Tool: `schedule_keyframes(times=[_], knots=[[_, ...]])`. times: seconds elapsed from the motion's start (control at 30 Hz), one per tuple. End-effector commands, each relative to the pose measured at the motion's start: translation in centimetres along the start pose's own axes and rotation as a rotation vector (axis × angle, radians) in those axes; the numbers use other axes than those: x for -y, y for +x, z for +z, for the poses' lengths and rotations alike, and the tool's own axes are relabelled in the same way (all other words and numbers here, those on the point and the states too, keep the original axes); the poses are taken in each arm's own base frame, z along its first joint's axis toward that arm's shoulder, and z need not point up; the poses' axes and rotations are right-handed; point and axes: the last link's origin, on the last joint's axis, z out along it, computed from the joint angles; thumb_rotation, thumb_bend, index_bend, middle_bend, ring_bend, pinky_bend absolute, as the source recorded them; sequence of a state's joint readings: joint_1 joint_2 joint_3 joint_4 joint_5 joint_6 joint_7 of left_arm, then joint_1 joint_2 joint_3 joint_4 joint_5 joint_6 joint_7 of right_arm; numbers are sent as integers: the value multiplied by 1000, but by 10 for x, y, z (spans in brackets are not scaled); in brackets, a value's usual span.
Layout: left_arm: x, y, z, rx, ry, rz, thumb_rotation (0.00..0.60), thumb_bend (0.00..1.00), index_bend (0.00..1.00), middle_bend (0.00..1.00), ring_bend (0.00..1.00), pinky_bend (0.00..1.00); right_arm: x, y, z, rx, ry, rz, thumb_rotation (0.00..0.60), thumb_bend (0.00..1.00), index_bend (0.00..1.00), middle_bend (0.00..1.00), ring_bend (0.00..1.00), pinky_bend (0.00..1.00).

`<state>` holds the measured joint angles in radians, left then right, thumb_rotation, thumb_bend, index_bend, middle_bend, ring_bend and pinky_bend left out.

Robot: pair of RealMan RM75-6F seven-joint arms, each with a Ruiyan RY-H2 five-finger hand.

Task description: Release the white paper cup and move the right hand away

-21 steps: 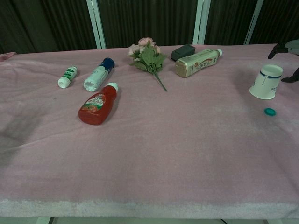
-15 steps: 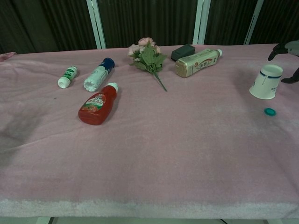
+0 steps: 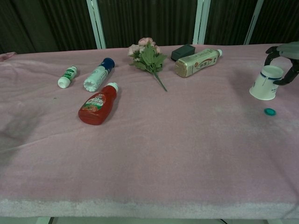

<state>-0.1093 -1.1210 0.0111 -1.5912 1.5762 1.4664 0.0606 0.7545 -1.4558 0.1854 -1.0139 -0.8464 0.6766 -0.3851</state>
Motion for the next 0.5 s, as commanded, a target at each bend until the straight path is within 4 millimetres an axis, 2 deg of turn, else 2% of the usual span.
schedule_keyframes(times=[0.03,0.3,0.5], knots=[[0,0,0,-2,0,0,600,374,0,0,0,36,1,0,1,-3,-1,0,600,515,533,136,0,0],[0,0,0,-3,-1,-1,600,374,0,0,0,36,1,5,-7,-40,20,20,600,521,577,150,0,0],[1,0,0,-2,3,-2,600,373,0,0,0,36,-3,17,-41,-115,99,-13,600,521,575,150,0,0]])
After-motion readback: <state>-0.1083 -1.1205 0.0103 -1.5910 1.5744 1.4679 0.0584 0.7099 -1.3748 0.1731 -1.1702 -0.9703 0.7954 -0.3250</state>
